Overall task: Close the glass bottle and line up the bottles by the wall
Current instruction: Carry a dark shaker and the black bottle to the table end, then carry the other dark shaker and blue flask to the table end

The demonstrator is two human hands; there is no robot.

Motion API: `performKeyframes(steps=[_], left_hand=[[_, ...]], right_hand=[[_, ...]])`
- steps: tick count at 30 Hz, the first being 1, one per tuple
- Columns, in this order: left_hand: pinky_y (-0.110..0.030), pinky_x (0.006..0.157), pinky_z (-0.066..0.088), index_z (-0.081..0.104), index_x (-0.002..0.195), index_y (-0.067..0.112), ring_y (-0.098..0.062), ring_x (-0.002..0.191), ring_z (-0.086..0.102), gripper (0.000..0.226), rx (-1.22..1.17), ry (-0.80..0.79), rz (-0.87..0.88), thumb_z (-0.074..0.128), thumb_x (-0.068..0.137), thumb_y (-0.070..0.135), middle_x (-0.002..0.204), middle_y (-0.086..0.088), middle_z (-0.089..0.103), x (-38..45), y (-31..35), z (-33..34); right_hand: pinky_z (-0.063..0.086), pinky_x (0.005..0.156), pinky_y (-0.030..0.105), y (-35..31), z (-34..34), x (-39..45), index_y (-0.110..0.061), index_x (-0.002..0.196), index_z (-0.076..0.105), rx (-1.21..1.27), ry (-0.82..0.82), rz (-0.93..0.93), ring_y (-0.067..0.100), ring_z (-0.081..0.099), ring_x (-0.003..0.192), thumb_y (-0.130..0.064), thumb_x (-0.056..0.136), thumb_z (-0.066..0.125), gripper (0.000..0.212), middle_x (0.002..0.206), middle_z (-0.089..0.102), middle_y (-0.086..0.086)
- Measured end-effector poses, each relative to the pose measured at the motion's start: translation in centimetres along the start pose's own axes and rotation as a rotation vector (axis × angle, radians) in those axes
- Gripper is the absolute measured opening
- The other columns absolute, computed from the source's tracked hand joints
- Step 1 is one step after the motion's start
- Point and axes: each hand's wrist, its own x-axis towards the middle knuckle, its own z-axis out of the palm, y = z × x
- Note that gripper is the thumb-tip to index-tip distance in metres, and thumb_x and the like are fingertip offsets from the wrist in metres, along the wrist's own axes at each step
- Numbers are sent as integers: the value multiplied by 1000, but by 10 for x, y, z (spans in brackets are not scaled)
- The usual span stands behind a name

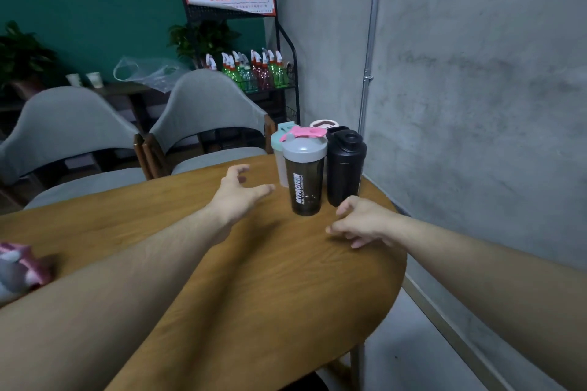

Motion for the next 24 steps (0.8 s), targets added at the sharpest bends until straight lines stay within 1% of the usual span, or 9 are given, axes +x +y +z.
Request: performKeyframes(steps=[4,6,8,11,13,16,18,21,24], left_hand=[[-47,108,43,51,131,28,-24,124,51,53,146,-43,-25,75,85,36,141,-1,48,-38,-30,-63],[-41,105,44,54,127,27,-22,120,52,46,277,-29,7,74,86,33,137,-1,50,-56,-47,-96],[-39,103,44,55,128,26,-21,118,52,45,453,12,37,73,87,33,137,-1,50,-73,-62,-131],[-43,105,43,52,132,30,-23,124,48,51,804,72,105,71,86,39,139,0,49,-92,-79,-179],[-43,109,39,51,134,31,-22,132,43,53,936,125,153,72,85,38,140,2,50,-103,-90,-212],[-41,113,30,45,139,29,-22,139,34,64,1028,181,157,73,82,38,145,1,45,-114,-109,-260],[-40,113,29,37,145,28,-22,143,29,78,1103,192,134,76,78,39,150,0,39,-117,-123,-290],[-41,118,26,23,153,26,-24,148,24,100,1205,194,95,80,73,43,157,-3,32,-113,-145,-332],[-41,121,21,16,156,25,-26,149,23,112,1208,196,29,82,69,49,158,-3,33,-100,-164,-360]], right_hand=[[64,72,31,-45,51,-13,-25,116,56,-11,-20,-129,16,68,95,-29,83,82,42,109,66,4],[64,75,33,-72,79,-15,-26,114,57,-31,-45,-186,18,69,96,-31,83,82,40,109,66,5],[65,77,36,-102,109,-18,-27,116,56,-57,-87,-235,22,68,102,-33,83,81,42,111,64,6],[65,77,36,-143,149,-23,-29,117,55,-89,-125,-294,23,67,105,-35,84,80,42,116,63,6],[65,79,37,-169,175,-25,-29,117,54,-107,-162,-332,23,66,105,-37,85,79,41,117,63,6],[64,81,39,-205,211,-26,-27,124,54,-149,-213,-389,24,67,105,-37,87,77,44,115,64,7],[64,82,41,-228,234,-27,-26,127,53,-164,-216,-430,25,68,104,-37,89,75,46,111,66,7],[62,86,46,-262,267,-24,-25,128,51,-145,-222,-488,21,68,91,-39,90,74,47,95,65,1],[60,87,45,-296,300,-19,-24,128,51,-121,-216,-541,16,62,84,-42,91,72,47,94,64,0]])
